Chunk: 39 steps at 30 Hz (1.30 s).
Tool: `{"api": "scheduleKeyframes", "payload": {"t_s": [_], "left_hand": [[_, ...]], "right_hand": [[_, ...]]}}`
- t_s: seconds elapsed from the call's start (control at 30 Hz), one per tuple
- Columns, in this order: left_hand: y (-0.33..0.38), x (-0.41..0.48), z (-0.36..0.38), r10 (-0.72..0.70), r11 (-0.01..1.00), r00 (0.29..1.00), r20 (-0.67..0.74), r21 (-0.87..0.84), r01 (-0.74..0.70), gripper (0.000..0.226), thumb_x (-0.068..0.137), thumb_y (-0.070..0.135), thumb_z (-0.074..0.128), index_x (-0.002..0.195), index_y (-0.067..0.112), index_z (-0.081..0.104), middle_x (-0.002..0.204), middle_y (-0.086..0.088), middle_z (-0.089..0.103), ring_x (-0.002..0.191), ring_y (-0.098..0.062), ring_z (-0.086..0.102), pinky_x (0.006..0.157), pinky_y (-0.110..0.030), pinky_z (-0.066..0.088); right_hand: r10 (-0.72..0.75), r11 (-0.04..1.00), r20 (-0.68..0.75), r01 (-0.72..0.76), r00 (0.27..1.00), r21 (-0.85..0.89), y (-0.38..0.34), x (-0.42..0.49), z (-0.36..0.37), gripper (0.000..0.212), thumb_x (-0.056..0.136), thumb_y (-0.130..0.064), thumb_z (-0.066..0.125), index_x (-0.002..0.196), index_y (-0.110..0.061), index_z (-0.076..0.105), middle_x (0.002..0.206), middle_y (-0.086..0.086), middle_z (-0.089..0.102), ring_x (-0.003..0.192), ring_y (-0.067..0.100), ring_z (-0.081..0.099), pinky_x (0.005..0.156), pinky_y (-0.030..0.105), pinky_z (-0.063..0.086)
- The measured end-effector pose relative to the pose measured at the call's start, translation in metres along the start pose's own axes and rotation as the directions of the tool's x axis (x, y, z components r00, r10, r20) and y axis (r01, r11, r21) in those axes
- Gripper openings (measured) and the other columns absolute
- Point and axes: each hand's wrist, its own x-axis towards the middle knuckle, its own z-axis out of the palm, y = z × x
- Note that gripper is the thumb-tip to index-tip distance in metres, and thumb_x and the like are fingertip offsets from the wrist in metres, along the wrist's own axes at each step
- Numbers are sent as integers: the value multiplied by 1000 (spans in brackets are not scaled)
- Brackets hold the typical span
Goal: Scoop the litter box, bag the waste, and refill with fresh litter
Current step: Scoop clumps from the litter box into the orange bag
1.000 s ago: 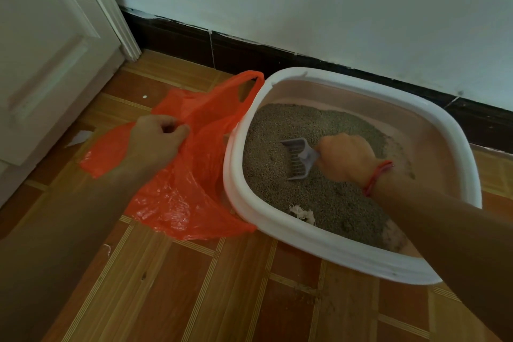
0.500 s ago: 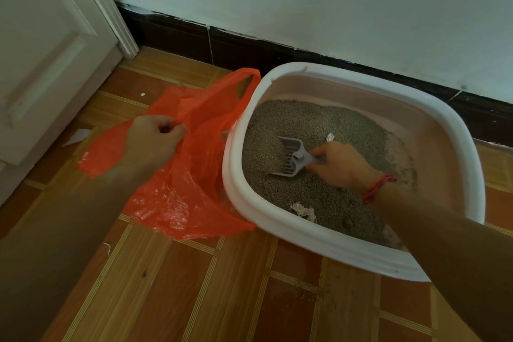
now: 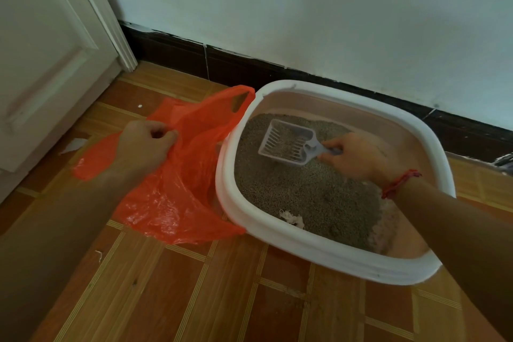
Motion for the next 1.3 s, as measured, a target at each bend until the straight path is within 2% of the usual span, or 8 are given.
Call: {"api": "scheduleKeyframes", "payload": {"t_s": [0.17, 0.3, 0.63, 0.7, 0.97, 1.17, 1.23, 1.3], "left_hand": [[7, -4, -1, -3, 1000, 1000, 3, -5, 3, 18, 95, 17, 62, 80, 12, 72, 68, -10, 67, 51, -21, 57, 53, -28, 49], [8, -6, -4, -3, 1000, 1000, 5, 3, 3, 18, 95, 18, 62, 82, 12, 72, 74, -13, 70, 59, -26, 62, 64, -40, 56], [8, -6, -4, 1, 999, 1000, 6, 34, -1, 18, 94, 18, 63, 83, 8, 73, 74, -16, 69, 63, -33, 64, 68, -49, 58], [9, -6, -3, 3, 999, 1000, 7, 36, -3, 18, 94, 18, 63, 83, 9, 73, 75, -15, 70, 66, -35, 66, 69, -49, 59], [11, -7, -2, 25, 999, 999, 22, 30, -25, 21, 95, 17, 61, 76, 14, 70, 69, -10, 67, 54, -21, 58, 61, -34, 53], [10, -8, -2, 27, 999, 999, 18, 19, -27, 23, 95, 17, 62, 73, 17, 69, 67, -6, 66, 52, -18, 58, 57, -27, 49], [10, -9, -2, 25, 1000, 999, 21, 16, -26, 23, 95, 16, 62, 73, 16, 69, 67, -7, 66, 52, -19, 58, 56, -27, 50], [9, -9, -1, 18, 1000, 999, 27, 10, -18, 22, 95, 16, 61, 74, 16, 69, 67, -7, 66, 52, -19, 57, 55, -27, 50]], "right_hand": [[2, 1000, -32, -2, 999, -17, -1, -2, -4, 30, 98, -37, 52, 124, -30, 65, 68, -13, 57, 52, 2, 51, 36, 6, 29], [-2, 1000, -31, 3, 1000, 29, 0, -4, -5, 28, 98, -35, 54, 122, -29, 66, 70, -7, 61, 52, 6, 53, 32, 5, 30], [8, 1000, -48, -7, 999, 25, 5, -2, -3, 27, 98, -34, 54, 120, -28, 66, 71, -8, 61, 51, 7, 54, 32, 6, 31], [5, 1000, -55, -5, 998, 3, 6, -2, -2, 28, 97, -37, 54, 122, -31, 65, 75, -9, 63, 53, 6, 54, 36, 8, 34], [12, 1000, -63, -11, 998, 9, 12, -1, -3, 28, 97, -39, 53, 119, -29, 67, 81, -5, 66, 54, 6, 54, 44, 14, 37], [51, 997, -161, -60, 986, -51, 23, 7, -2, 30, 97, -45, 48, 122, -38, 63, 84, -3, 69, 50, 8, 61, 58, 30, 60], [47, 996, -155, -58, 987, -68, 27, 8, -4, 29, 97, -45, 48, 120, -39, 63, 81, -6, 65, 54, 8, 62, 60, 30, 59], [33, 996, -135, -44, 990, -77, 28, 7, -6, 27, 97, -43, 49, 118, -36, 65, 79, -7, 63, 57, 7, 61, 56, 24, 52]]}}
